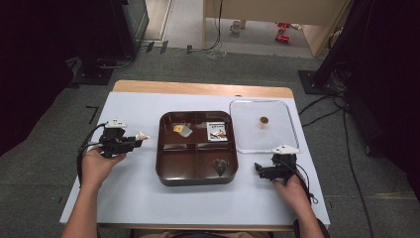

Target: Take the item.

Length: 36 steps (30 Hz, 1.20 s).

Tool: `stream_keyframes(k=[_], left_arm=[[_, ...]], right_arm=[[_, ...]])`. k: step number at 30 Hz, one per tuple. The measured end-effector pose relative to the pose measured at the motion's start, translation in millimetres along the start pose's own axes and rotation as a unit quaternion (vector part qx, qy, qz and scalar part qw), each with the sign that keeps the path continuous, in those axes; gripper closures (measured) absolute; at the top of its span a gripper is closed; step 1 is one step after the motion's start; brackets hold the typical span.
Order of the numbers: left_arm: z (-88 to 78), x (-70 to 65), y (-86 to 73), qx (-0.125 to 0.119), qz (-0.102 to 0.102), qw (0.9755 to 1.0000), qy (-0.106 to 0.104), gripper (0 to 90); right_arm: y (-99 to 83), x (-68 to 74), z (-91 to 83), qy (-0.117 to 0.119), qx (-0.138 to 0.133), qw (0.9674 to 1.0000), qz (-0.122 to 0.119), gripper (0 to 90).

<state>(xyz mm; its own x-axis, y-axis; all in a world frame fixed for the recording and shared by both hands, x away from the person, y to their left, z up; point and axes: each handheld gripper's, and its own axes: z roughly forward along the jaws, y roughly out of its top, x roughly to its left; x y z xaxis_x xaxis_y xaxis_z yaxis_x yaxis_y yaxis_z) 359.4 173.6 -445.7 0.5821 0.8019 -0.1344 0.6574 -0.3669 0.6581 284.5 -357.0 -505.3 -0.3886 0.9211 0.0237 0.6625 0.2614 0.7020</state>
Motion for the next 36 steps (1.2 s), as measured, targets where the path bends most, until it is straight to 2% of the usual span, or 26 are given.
stream_keyframes(k=[6, 9, 15, 19, 28, 36], left_arm=[[12.2, 1.5, -2.0, 0.023, 0.001, 0.9997, 0.002, 71.7], [16.1, 3.5, -3.7, 0.034, -0.011, 0.9994, 0.000, 71.2], [21.3, 4.5, -6.1, 0.047, -0.014, 0.9988, -0.004, 70.5], [23.5, 4.9, -7.2, 0.054, -0.016, 0.9984, 0.001, 66.9], [22.5, 7.0, -6.6, 0.050, -0.031, 0.9983, -0.003, 47.5], [9.6, 8.6, -5.0, 0.018, -0.041, 0.9990, -0.001, 44.1]], right_arm=[[0.0, 0.0, 0.1, 0.000, -0.001, 1.0000, 0.000, 0.0], [0.0, 0.0, 0.1, 0.000, 0.000, 1.0000, 0.000, 0.0], [0.0, 0.0, 0.1, 0.000, -0.001, 1.0000, 0.000, 0.0], [0.0, 0.0, 0.1, 0.000, -0.001, 1.0000, 0.000, 0.0], [0.0, 0.0, 0.1, 0.000, -0.001, 1.0000, 0.000, 0.0], [0.0, 0.0, 0.0, 0.000, 0.000, 1.0000, 0.000, 0.0]])
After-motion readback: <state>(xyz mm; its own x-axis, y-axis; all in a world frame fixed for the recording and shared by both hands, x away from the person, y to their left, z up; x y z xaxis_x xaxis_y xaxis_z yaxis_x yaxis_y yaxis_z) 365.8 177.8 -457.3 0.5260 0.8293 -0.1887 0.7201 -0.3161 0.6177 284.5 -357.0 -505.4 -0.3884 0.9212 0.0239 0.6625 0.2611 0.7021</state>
